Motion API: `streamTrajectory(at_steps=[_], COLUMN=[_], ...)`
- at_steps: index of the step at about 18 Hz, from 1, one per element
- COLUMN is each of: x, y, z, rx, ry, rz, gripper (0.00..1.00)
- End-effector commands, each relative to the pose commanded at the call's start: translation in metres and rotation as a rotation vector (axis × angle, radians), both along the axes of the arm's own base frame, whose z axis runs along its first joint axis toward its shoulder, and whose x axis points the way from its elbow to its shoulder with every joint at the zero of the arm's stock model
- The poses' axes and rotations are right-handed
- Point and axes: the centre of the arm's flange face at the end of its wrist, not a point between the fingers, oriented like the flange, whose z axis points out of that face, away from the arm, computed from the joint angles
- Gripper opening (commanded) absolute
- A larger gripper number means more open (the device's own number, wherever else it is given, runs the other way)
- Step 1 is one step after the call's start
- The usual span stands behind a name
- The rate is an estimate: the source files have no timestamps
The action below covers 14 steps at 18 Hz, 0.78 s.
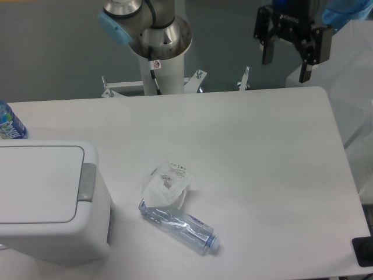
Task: Open the trash can
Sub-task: 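Move the open gripper down toward the white trash can lid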
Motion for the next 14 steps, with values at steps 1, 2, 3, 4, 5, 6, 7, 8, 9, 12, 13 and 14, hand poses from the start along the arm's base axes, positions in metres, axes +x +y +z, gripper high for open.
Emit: streamTrajectory(at_steps=[1,2,3,4,5,6,7,8,9,12,13,14], x=[0.000,0.001,0.002,0.003,0.003,0.006,0.009,0.011,0.013,0.023,0.024,0.030], y=[0.000,0.000,-0.001,-0.001,0.000,0.004,0.012,0.016,0.019,0.041,0.051,0.064], z=[0.000,0.000,0.002,0.001,0.001,0.002,0.002,0.002,0.002,0.004,0.002,0.000], rx=[0.000,0.000,0.001,0.002,0.005,0.005,0.008,0.015,0.022,0.066,0.093,0.114], ry=[0.000,0.000,0.003,0.001,0.000,0.001,-0.004,-0.014,-0.031,-0.044,-0.043,-0.057], rz=[0.000,0.000,0.000,0.000,-0.002,-0.011,-0.014,0.005,0.035,0.116,0.151,0.185], gripper=[1.00,1.00,1.00,1.00,1.00,1.00,1.00,1.00,1.00,1.00,1.00,1.00])
